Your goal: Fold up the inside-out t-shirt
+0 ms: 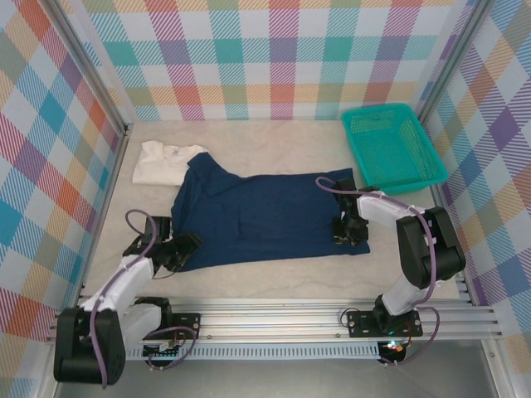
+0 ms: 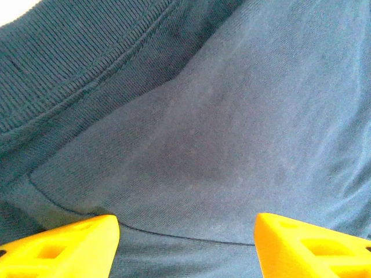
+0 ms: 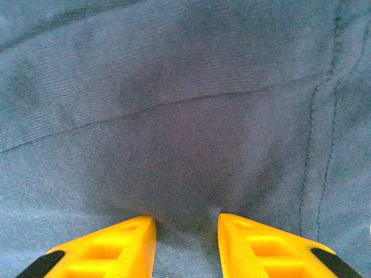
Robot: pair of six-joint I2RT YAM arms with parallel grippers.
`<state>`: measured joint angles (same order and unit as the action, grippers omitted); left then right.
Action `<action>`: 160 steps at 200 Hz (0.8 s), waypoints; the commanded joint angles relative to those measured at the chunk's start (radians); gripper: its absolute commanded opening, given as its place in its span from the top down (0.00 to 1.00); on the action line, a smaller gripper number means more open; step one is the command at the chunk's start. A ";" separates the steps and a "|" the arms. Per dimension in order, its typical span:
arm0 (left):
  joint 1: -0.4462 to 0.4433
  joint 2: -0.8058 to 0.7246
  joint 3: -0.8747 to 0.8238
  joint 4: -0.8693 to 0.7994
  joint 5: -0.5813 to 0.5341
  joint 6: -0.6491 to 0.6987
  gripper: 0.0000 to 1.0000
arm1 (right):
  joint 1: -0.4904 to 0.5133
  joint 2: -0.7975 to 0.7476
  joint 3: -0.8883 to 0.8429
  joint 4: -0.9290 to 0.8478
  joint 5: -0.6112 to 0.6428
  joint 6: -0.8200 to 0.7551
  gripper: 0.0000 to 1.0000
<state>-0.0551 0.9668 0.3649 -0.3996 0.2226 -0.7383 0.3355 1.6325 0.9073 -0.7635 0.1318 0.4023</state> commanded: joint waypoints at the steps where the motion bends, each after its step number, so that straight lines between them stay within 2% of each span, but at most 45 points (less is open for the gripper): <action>1: -0.009 -0.037 -0.044 -0.203 -0.059 -0.053 0.35 | 0.004 0.014 -0.046 -0.096 0.042 0.056 0.66; 44: -0.008 0.003 0.128 -0.170 -0.124 0.039 0.32 | 0.010 -0.022 -0.072 -0.098 0.039 0.074 0.65; 75: -0.008 0.126 0.302 -0.086 -0.177 0.088 0.30 | 0.015 -0.050 -0.080 -0.100 0.040 0.081 0.65; 128: -0.001 0.539 0.609 0.102 -0.177 0.179 0.31 | 0.022 -0.098 0.081 -0.073 0.046 -0.030 0.57; 143: 0.001 0.674 0.732 0.082 -0.159 0.224 0.33 | 0.021 -0.105 0.118 -0.053 0.029 -0.050 0.56; 160: 0.004 0.776 0.865 0.029 -0.203 0.280 0.33 | 0.023 -0.110 0.142 -0.036 0.002 -0.063 0.56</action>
<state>-0.0563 1.6375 1.0794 -0.3496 0.0628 -0.5652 0.3489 1.5536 1.0039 -0.8173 0.1650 0.3889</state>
